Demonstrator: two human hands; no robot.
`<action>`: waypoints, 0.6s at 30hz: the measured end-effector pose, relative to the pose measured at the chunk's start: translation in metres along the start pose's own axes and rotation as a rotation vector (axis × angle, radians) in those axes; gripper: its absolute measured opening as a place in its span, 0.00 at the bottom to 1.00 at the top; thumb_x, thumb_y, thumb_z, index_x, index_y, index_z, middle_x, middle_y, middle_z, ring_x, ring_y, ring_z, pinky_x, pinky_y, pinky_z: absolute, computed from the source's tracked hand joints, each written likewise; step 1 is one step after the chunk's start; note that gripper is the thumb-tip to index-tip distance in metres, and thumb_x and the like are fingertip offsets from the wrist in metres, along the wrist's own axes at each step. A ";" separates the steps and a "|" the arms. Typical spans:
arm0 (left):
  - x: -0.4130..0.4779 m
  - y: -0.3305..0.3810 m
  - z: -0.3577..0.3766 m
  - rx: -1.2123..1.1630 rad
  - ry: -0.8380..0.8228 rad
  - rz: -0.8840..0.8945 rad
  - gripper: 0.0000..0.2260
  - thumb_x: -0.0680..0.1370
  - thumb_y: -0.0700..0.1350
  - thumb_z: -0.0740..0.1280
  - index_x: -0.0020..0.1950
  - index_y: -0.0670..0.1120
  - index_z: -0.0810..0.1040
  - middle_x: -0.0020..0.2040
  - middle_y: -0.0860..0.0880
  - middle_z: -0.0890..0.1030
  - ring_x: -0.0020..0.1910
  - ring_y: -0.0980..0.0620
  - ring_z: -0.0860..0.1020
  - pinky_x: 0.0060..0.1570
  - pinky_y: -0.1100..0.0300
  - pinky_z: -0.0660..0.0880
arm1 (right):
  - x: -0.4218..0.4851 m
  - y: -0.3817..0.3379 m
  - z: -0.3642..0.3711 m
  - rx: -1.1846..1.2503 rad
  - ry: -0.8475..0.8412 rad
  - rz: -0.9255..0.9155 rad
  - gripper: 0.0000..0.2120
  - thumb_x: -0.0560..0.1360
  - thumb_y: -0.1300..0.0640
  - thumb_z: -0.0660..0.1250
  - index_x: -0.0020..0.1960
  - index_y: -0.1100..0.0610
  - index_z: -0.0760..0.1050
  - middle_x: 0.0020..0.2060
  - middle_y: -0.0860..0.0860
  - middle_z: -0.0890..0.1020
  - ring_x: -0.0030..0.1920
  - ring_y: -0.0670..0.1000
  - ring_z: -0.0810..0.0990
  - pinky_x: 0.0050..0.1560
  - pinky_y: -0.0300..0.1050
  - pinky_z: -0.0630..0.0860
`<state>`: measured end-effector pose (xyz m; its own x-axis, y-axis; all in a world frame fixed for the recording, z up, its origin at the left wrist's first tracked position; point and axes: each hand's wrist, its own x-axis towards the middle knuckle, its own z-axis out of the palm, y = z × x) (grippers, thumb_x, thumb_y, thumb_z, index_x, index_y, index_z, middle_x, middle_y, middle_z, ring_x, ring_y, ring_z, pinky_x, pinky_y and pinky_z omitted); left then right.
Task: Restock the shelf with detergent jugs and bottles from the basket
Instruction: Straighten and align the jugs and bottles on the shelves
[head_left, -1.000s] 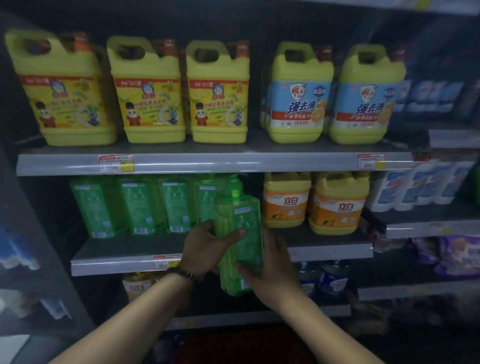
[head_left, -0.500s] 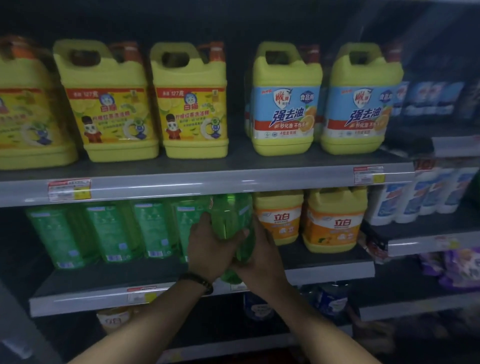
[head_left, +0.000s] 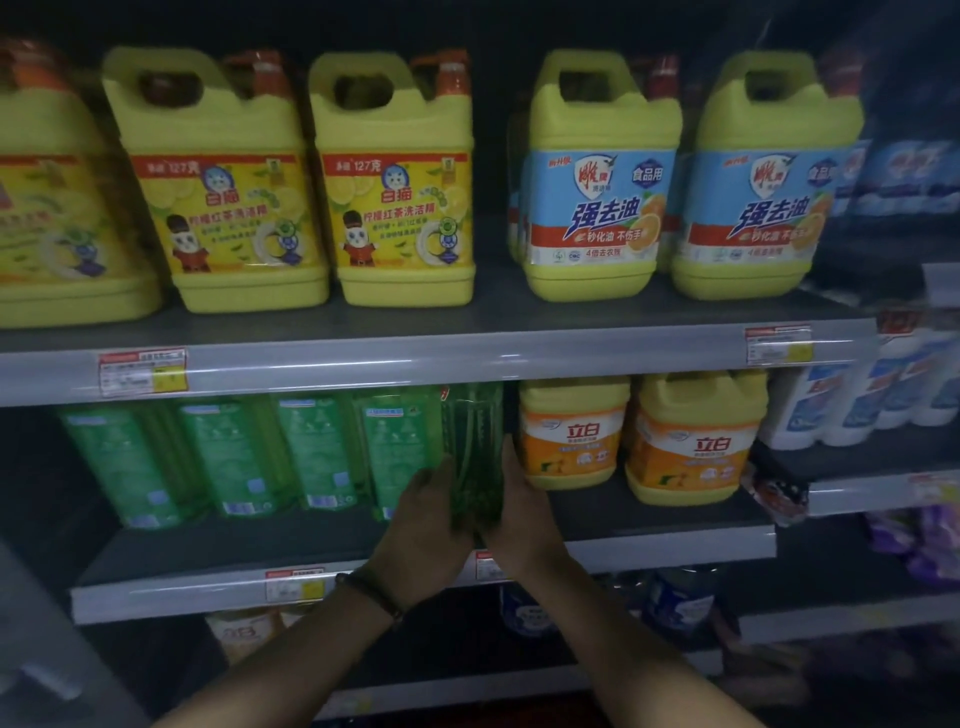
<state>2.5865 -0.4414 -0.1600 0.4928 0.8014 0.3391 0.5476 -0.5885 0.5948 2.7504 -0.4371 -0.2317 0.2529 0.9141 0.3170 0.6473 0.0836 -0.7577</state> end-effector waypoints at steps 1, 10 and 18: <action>-0.001 -0.003 -0.002 0.001 -0.007 0.028 0.19 0.79 0.40 0.68 0.71 0.47 0.76 0.56 0.45 0.81 0.57 0.45 0.77 0.56 0.57 0.73 | -0.001 0.002 -0.001 0.003 -0.015 -0.002 0.49 0.75 0.40 0.75 0.86 0.45 0.51 0.73 0.50 0.78 0.69 0.51 0.80 0.67 0.51 0.80; -0.003 0.037 -0.072 0.055 -0.585 0.123 0.08 0.83 0.50 0.69 0.53 0.50 0.87 0.40 0.61 0.85 0.42 0.64 0.84 0.47 0.67 0.77 | -0.026 -0.055 -0.098 -0.097 0.200 -0.180 0.18 0.80 0.41 0.63 0.61 0.51 0.80 0.50 0.45 0.86 0.51 0.44 0.84 0.51 0.51 0.83; 0.048 0.138 -0.143 -0.264 -0.207 0.313 0.02 0.82 0.45 0.72 0.53 0.51 0.84 0.47 0.54 0.88 0.47 0.57 0.86 0.49 0.58 0.82 | 0.007 -0.132 -0.230 -0.286 0.610 -0.491 0.08 0.82 0.54 0.66 0.55 0.58 0.80 0.47 0.53 0.82 0.48 0.53 0.80 0.46 0.46 0.74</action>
<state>2.5894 -0.4688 0.0424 0.7464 0.5352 0.3956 0.1726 -0.7297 0.6616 2.8322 -0.5337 0.0021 0.1864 0.4175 0.8894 0.9224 0.2374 -0.3047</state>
